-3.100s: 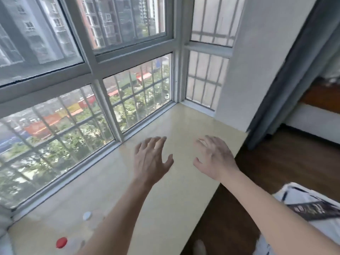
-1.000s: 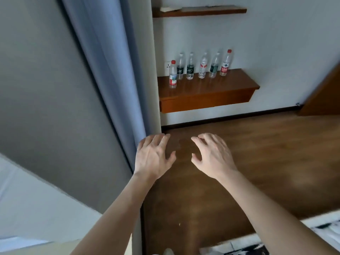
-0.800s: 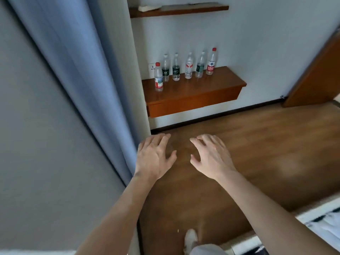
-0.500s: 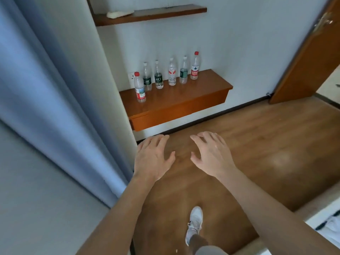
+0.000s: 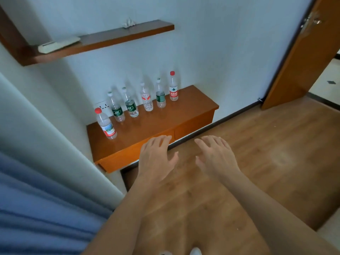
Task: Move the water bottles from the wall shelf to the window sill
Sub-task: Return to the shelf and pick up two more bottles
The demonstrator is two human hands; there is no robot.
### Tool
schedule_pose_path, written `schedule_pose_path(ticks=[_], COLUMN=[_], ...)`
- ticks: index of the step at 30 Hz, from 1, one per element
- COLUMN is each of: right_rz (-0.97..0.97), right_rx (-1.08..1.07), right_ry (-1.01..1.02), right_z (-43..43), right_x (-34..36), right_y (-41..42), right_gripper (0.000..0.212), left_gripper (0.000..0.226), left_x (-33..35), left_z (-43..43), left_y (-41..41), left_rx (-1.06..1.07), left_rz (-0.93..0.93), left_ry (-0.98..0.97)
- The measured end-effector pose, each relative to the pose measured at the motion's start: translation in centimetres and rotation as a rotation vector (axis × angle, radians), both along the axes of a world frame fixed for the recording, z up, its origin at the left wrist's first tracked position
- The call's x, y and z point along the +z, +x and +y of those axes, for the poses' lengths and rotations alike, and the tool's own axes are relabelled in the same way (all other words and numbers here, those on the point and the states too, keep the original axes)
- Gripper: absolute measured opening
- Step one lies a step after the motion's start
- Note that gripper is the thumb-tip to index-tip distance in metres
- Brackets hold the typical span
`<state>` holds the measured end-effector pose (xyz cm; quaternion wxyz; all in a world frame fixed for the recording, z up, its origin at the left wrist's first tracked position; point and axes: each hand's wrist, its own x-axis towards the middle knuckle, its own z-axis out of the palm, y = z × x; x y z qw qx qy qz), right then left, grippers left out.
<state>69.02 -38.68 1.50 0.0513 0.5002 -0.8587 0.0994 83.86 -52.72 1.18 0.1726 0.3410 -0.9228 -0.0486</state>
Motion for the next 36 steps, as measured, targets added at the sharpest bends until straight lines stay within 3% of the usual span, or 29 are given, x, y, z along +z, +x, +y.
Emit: schedule_pose_path(ticks=[13, 24, 36], right_rz=[-0.008, 0.014, -0.059], right_rx=[-0.007, 0.030, 0.114], right_ry=[-0.017, 0.026, 0.069], right_z=[-9.8, -26.8, -39.3], right_x=[-2.1, -2.6, -6.0], right_y=[-13.9, -27.2, -36.2], right_gripper=[0.055, 0.057, 0.058], left_gripper=[0.055, 0.061, 0.059], left_x=[-1.7, -3.1, -6.8], left_z=[-9.8, -25.7, -35.4], left_y=[-13.7, -26.4, -30.1], left_rx=[0.010, 0.035, 0.241], left_rz=[-0.002, -0.041, -0.057], left_ry=[0.012, 0.020, 0.103])
